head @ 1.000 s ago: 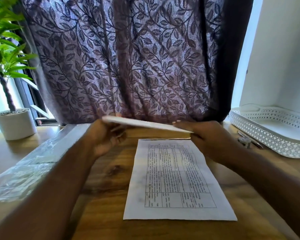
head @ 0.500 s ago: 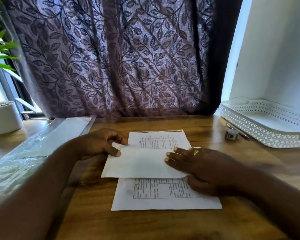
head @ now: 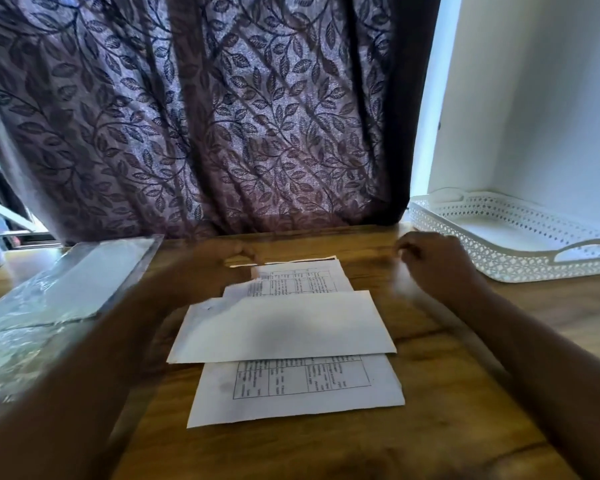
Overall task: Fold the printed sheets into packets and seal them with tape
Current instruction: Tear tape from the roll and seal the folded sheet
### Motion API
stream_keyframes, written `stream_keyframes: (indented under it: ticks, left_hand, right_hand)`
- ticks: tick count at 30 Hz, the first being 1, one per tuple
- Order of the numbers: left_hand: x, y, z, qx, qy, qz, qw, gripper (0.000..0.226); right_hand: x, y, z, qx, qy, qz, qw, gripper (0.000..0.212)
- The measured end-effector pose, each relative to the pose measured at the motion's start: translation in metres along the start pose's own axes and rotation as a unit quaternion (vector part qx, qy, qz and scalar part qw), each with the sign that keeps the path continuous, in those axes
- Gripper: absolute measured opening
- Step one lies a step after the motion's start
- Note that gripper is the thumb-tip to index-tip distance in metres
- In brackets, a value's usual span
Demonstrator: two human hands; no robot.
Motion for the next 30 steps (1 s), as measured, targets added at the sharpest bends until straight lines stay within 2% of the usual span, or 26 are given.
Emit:
stream_keyframes:
  ticks: [2, 5, 11, 14, 15, 17, 19, 21, 23, 25, 30]
  left_hand:
    - [-0.029, 0.027, -0.01, 0.03, 0.048, 0.011, 0.998, 0.015]
    - [-0.056, 0.056, -0.025, 0.061, 0.087, -0.012, 0.994, 0.017]
    - [-0.072, 0.082, -0.034, 0.024, 0.122, -0.056, 0.991, 0.01]
    - [-0.068, 0.081, -0.032, -0.011, 0.119, -0.039, 0.992, 0.012]
    - [-0.067, 0.079, -0.031, -0.031, 0.117, -0.026, 0.992, 0.014]
    - [-0.063, 0.074, -0.032, -0.065, 0.1, 0.019, 0.993, 0.016]
    - [-0.059, 0.07, -0.034, -0.086, 0.075, 0.092, 0.989, 0.018]
    - [-0.059, 0.069, -0.034, -0.087, 0.057, 0.167, 0.98, 0.026]
    - [-0.063, 0.07, -0.033, -0.07, 0.058, 0.197, 0.976, 0.039]
    - [-0.07, 0.071, -0.029, -0.065, 0.078, 0.164, 0.981, 0.046]
    - [-0.081, 0.068, -0.023, -0.09, 0.12, 0.168, 0.974, 0.034]
  right_hand:
    - [-0.036, -0.004, -0.009, -0.022, 0.088, 0.049, 0.995, 0.025]
    - [-0.066, 0.004, -0.013, 0.017, 0.14, 0.078, 0.987, 0.034]
    - [-0.08, 0.022, -0.019, 0.032, 0.119, 0.092, 0.988, 0.021]
    - [-0.081, 0.024, -0.023, 0.036, 0.094, 0.108, 0.989, 0.014]
    - [-0.077, 0.021, -0.023, 0.028, 0.085, 0.082, 0.993, 0.013]
    - [-0.06, 0.018, -0.018, 0.032, 0.069, -0.059, 0.995, 0.01]
    - [-0.028, 0.015, -0.007, 0.065, 0.037, -0.239, 0.968, 0.008]
    - [0.004, 0.009, 0.004, 0.084, -0.015, -0.327, 0.941, 0.013]
    - [0.028, 0.006, 0.011, 0.091, -0.059, -0.356, 0.928, 0.018]
    - [0.044, 0.005, 0.014, 0.1, -0.09, -0.358, 0.924, 0.02]
    - [0.056, 0.01, 0.017, 0.103, -0.13, -0.356, 0.92, 0.02]
Point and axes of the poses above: each hand's wrist, its own z-axis away from the middle knuckle, its own y-axis out of the palm, x = y × z, the point moved 7 cm from there along -z, towards the middle knuckle, and after that the axes turned 7 degrees about z, right-handed, at the moved point
